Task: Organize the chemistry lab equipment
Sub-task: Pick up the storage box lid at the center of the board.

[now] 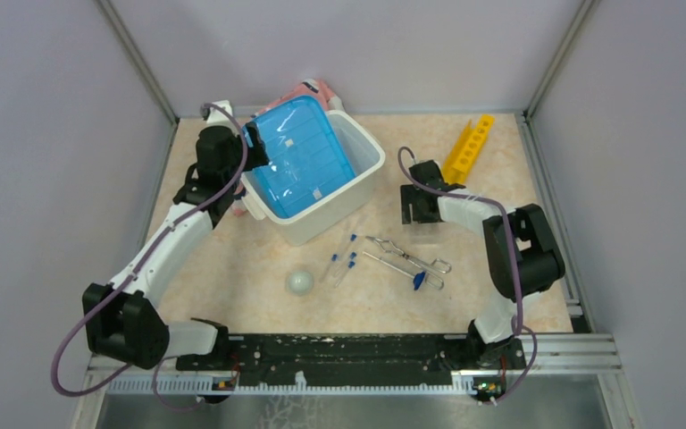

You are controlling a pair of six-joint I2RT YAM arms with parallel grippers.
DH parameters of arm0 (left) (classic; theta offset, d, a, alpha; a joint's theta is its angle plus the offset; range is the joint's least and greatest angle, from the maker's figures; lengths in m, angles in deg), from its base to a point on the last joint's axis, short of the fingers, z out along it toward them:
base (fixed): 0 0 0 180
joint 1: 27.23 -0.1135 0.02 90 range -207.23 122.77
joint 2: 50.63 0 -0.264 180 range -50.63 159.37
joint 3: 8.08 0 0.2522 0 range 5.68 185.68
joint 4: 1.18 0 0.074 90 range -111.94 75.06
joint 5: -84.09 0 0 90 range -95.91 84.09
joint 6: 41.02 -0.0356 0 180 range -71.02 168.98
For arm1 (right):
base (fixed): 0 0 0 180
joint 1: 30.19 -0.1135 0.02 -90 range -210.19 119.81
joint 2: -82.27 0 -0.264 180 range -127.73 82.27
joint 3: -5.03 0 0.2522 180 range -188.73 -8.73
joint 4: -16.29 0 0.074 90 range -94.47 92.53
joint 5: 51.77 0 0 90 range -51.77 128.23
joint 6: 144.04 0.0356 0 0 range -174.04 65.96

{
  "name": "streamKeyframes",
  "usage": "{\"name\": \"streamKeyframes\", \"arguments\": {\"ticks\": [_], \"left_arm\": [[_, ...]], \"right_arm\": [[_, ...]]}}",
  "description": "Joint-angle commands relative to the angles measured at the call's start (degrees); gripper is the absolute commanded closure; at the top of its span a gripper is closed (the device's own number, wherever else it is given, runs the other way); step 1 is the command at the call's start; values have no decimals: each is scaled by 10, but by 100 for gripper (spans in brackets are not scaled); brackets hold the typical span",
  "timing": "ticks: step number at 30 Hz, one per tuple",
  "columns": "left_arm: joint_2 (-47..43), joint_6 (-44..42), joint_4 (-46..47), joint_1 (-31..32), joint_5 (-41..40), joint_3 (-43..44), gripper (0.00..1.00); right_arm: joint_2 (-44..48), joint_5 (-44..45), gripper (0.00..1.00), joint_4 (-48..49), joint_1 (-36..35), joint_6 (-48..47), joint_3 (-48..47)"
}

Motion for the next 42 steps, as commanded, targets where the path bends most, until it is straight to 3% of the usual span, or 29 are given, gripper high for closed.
{"name": "streamKeyframes", "arguments": {"ticks": [1,16,28,33,39,42], "left_arm": [[-15,29,46,-42,63,-24,20],[25,48,185,-140,282,-69,19],[75,52,218,-163,379,-52,21],[101,50,225,-169,429,-34,34],[117,52,237,-170,459,-28,57],[120,48,237,-170,470,-27,73]], "right_arm": [[-10,-14,25,15,-6,11,4],[-5,-14,14,13,-10,13,4],[26,4,10,9,-12,14,0],[39,10,9,8,-12,14,0],[46,13,9,4,-12,14,-4],[50,16,9,6,-13,15,-2]]}}
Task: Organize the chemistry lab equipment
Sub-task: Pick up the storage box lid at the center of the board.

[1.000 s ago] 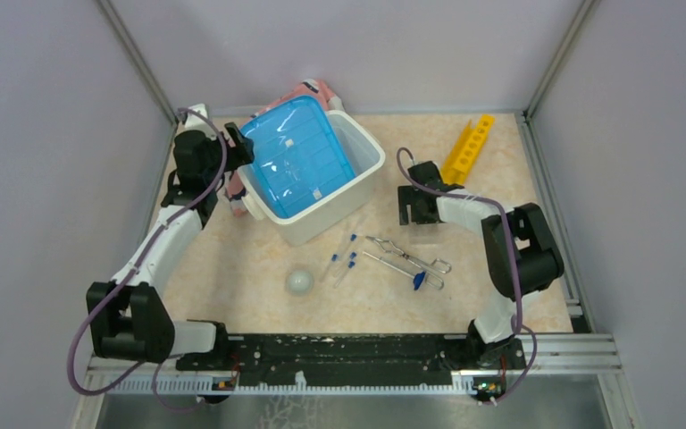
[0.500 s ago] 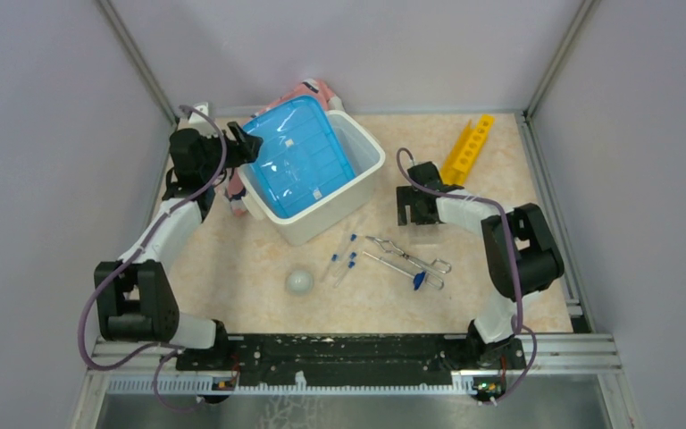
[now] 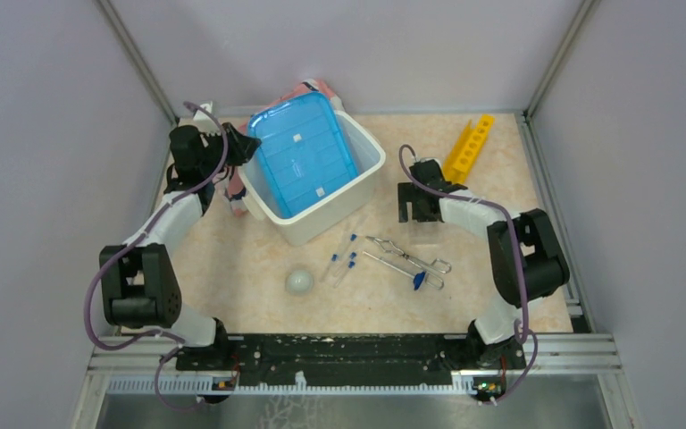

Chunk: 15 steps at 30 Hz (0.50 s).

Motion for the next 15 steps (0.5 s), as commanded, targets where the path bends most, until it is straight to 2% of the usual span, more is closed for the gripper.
{"name": "streamKeyframes", "arguments": {"ticks": [1,5,15], "left_arm": [[4,-3,23,-1,47,19,79],[-3,-4,29,-1,54,16,100],[-7,4,39,-1,74,23,100]], "right_arm": [[29,14,9,6,-7,5,-5],[41,24,9,7,-12,7,-3],[76,38,8,-3,-18,3,-9]]}}
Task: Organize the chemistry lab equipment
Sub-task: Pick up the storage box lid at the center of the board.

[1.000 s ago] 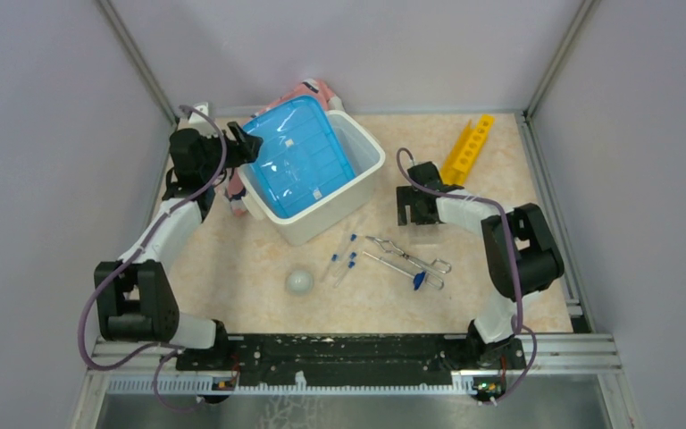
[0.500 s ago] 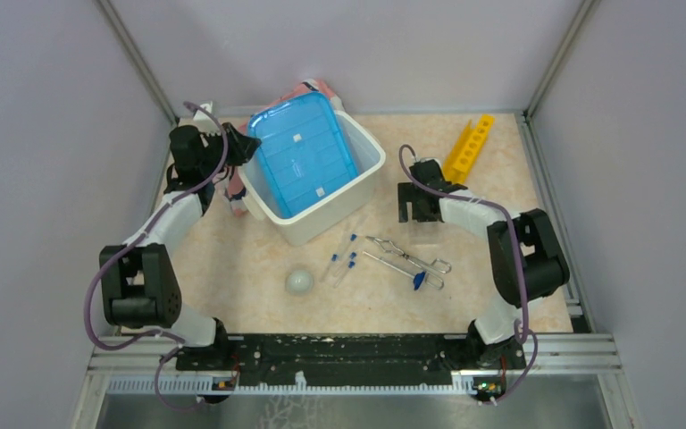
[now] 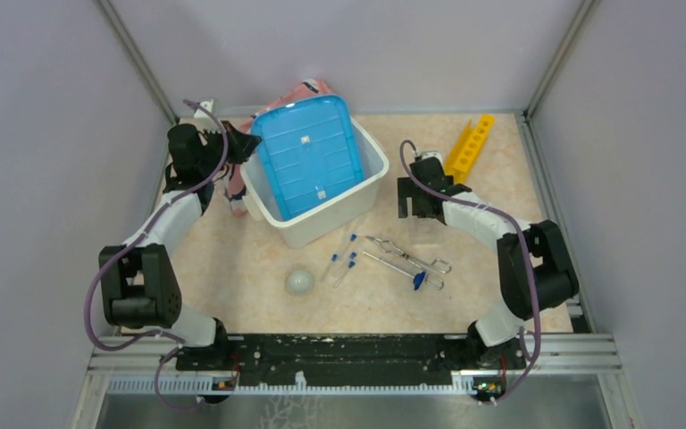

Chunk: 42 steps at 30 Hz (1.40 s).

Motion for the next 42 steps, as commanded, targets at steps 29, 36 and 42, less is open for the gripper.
{"name": "streamKeyframes", "arguments": {"ticks": [29,36,42], "left_arm": [[39,14,16,1,127,68,86],[19,24,40,1,132,50,100],[5,31,47,1,132,35,100]], "right_arm": [[97,52,8,-23,-32,-13,-34],[146,73,8,-29,-39,-19,-81],[153,56,9,-15,-45,-21,-145]]}}
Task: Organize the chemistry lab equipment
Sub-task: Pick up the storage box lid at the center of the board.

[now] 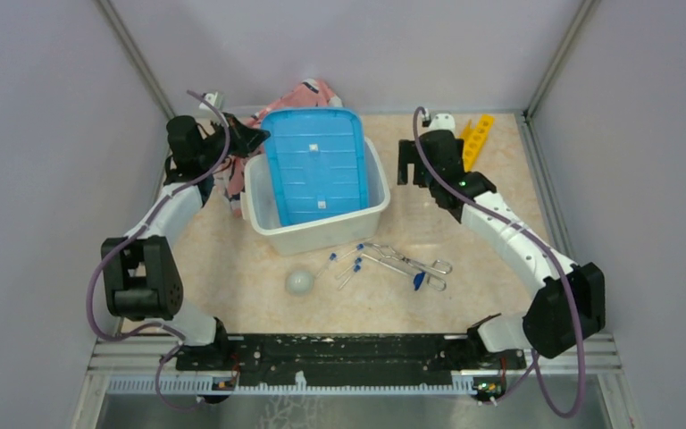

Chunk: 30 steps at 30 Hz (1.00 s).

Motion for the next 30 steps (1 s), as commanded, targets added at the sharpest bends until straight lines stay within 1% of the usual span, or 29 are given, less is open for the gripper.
{"name": "streamKeyframes", "arguments": {"ticks": [1,5,7,10,18,24,30], "left_arm": [[-30,20,28,1,23,-12,100],[-34,21,30,1,20,-15,100],[-34,23,33,1,19,-15,100],[-30,27,38,2,21,-15,100],[-31,29,41,1,21,-15,100],[-31,31,45,1,29,-11,100],[-33,31,48,1,43,-8,100]], "right_arm": [[18,-8,10,26,-12,-9,-63],[25,-39,12,46,-40,-32,-72],[33,-71,12,68,-51,-45,-65],[37,-136,12,103,-52,-51,-53],[21,-242,12,150,-52,-60,-56],[-11,-289,12,178,-52,-71,-67],[-60,-311,12,220,-47,-86,-80]]}}
